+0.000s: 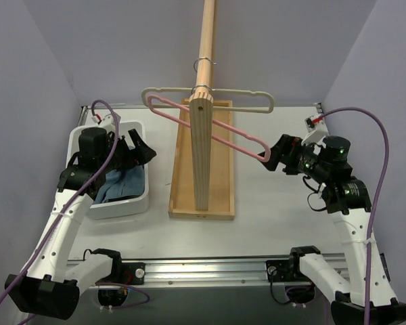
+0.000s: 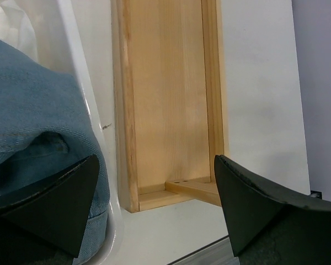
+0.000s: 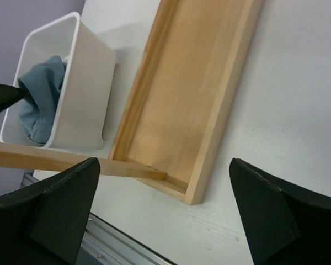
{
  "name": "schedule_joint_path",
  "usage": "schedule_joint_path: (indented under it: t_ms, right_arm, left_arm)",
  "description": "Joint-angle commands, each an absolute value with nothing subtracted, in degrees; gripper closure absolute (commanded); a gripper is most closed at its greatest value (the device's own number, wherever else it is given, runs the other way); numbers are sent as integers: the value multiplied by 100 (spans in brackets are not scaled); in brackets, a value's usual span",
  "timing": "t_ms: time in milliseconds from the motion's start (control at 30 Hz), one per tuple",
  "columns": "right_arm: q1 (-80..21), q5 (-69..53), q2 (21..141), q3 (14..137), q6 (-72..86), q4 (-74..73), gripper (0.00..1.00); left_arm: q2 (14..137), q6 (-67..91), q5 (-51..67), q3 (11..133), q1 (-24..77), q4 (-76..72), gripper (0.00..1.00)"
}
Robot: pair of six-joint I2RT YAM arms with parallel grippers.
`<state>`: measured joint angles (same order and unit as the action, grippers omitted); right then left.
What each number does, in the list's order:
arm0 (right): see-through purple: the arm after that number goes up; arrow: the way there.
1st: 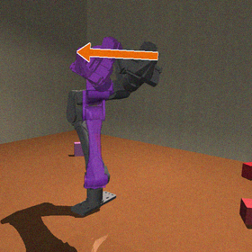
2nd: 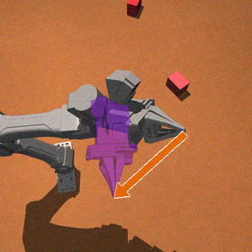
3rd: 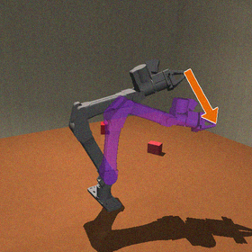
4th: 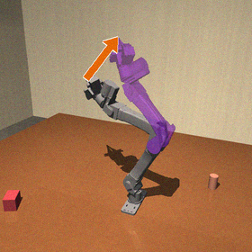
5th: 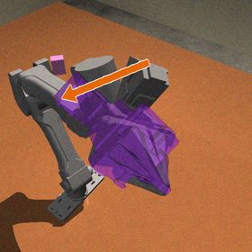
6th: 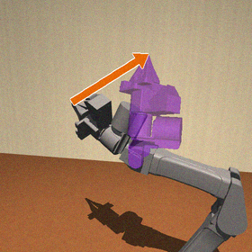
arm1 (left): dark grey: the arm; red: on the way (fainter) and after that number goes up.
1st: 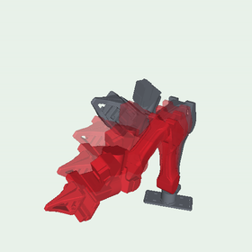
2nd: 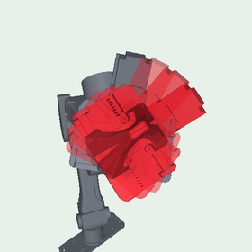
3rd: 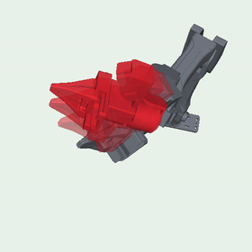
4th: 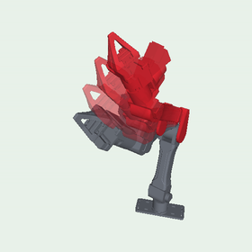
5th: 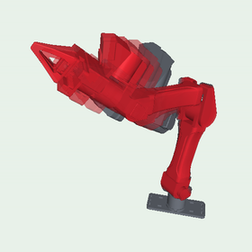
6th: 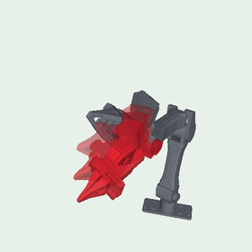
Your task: Remove the skirt from the hanger
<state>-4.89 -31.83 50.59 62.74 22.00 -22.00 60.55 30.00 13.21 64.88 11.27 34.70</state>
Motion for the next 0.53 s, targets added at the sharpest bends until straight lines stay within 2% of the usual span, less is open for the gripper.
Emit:
schedule_joint_path:
  t_ms: [0, 500]
  right_arm:
    - [-457, -2944, 4528, 5759, 2478, -2110, 0]
    - [-457, -3164, 3086, 4290, 3058, -1925, 0]
  left_arm:
    - [5696, 3506, 1564, 6215, 1143, 2910, 6]
    - [5178, 4807, 2056, 5125, 1169, 2022, 6]
